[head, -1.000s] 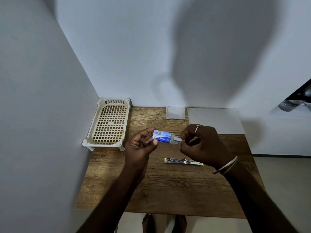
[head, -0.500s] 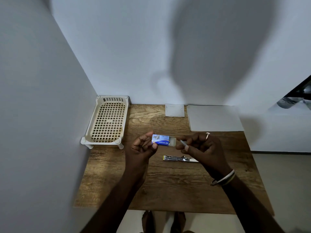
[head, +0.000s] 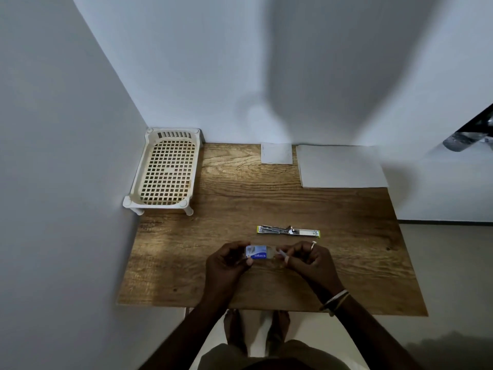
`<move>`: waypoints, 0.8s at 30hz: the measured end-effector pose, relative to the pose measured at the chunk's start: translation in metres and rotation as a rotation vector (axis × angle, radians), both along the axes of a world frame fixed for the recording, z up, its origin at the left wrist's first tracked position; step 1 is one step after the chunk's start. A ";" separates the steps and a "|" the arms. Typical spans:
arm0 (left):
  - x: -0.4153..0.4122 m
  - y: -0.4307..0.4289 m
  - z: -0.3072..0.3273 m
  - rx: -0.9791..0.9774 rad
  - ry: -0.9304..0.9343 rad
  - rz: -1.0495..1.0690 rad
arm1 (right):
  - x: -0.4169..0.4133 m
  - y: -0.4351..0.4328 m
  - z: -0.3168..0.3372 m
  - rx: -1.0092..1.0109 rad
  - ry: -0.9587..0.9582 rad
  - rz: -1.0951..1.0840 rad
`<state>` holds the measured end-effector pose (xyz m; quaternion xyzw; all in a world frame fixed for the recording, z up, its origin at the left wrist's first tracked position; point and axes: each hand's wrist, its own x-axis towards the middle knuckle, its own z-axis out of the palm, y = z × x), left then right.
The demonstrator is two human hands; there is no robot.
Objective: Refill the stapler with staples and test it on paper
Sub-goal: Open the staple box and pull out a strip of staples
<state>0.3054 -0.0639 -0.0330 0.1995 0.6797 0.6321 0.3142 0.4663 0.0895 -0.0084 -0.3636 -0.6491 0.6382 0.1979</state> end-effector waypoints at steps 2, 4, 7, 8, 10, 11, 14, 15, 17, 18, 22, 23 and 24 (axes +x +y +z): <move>0.003 -0.005 -0.014 -0.123 0.078 -0.003 | 0.003 -0.004 -0.014 0.040 -0.082 0.041; 0.004 -0.009 -0.025 -0.223 0.137 -0.010 | 0.005 -0.008 -0.026 0.072 -0.164 0.058; 0.007 -0.008 -0.028 -0.347 0.297 -0.079 | 0.006 -0.013 -0.034 0.098 -0.226 0.069; 0.007 -0.006 -0.028 -0.379 0.343 -0.099 | 0.006 -0.014 -0.035 0.104 -0.237 0.077; 0.006 -0.005 -0.030 -0.417 0.410 -0.124 | 0.007 -0.016 -0.035 0.113 -0.246 0.102; 0.004 -0.005 -0.031 -0.431 0.447 -0.137 | 0.008 -0.017 -0.036 0.112 -0.246 0.109; -0.003 -0.007 -0.037 -0.493 0.564 -0.192 | 0.009 -0.017 -0.036 0.107 -0.244 0.111; -0.005 -0.007 -0.038 -0.511 0.599 -0.204 | 0.009 -0.016 -0.036 0.108 -0.245 0.115; -0.007 -0.008 -0.039 -0.533 0.641 -0.214 | 0.009 -0.017 -0.037 0.126 -0.248 0.120; -0.008 -0.007 -0.039 -0.538 0.660 -0.218 | 0.009 -0.017 -0.037 0.134 -0.246 0.120; -0.011 -0.008 -0.037 -0.582 0.709 -0.238 | 0.008 -0.018 -0.038 0.166 -0.248 0.145; -0.012 -0.008 -0.036 -0.600 0.724 -0.250 | 0.008 -0.018 -0.037 0.177 -0.253 0.151; -0.014 -0.008 -0.035 -0.618 0.734 -0.267 | 0.008 -0.019 -0.037 0.188 -0.255 0.155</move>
